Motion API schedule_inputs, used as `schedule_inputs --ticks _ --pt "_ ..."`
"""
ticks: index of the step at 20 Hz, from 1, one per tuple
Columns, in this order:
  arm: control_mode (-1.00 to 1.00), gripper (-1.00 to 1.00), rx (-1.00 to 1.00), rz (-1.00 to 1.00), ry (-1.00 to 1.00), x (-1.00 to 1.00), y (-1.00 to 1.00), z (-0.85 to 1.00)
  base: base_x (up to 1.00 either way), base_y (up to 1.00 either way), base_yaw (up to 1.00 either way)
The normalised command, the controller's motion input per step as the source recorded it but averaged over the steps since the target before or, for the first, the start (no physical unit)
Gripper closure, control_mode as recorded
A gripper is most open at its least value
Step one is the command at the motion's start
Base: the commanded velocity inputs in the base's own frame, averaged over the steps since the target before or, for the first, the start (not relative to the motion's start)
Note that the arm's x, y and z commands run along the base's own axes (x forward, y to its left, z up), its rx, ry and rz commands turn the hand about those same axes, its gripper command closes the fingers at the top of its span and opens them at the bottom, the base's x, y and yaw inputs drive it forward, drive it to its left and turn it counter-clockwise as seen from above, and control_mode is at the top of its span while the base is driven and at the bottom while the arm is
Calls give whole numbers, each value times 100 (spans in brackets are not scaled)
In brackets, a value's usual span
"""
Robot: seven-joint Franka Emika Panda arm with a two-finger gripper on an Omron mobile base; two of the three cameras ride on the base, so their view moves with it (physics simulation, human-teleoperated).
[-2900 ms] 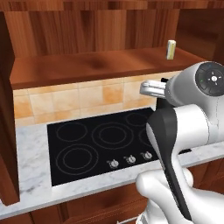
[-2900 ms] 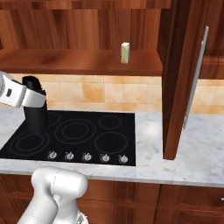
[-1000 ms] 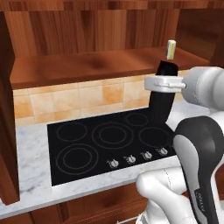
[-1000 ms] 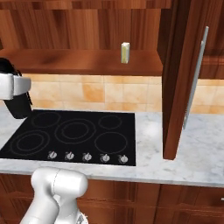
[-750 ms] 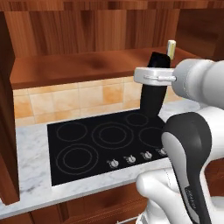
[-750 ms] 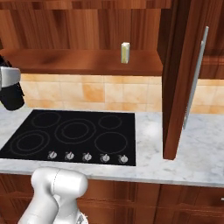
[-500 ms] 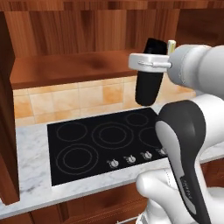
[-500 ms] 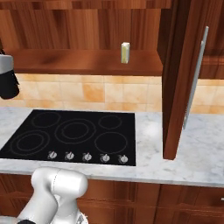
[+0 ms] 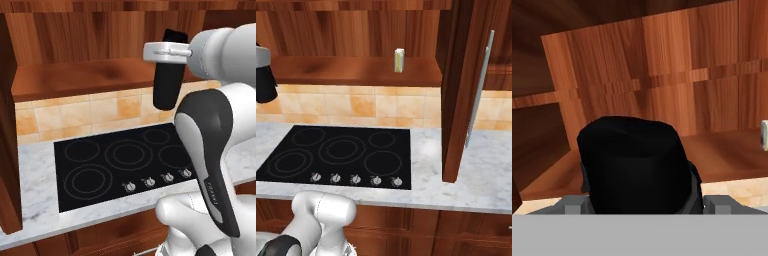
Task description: Pick the water bottle, boxed drink from the counter and place them in the open cabinet.
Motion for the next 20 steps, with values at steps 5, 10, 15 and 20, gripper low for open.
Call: schedule_inputs --ticks 5,10,15,20 --pt "-100 100 0 0 0 46 0 0 0 0 0" --pt "-100 100 0 0 0 37 0 0 0 0 0" --pt "-100 100 0 0 -1 35 0 0 0 0 0" --pt "-100 100 0 0 0 37 0 -1 0 0 0"
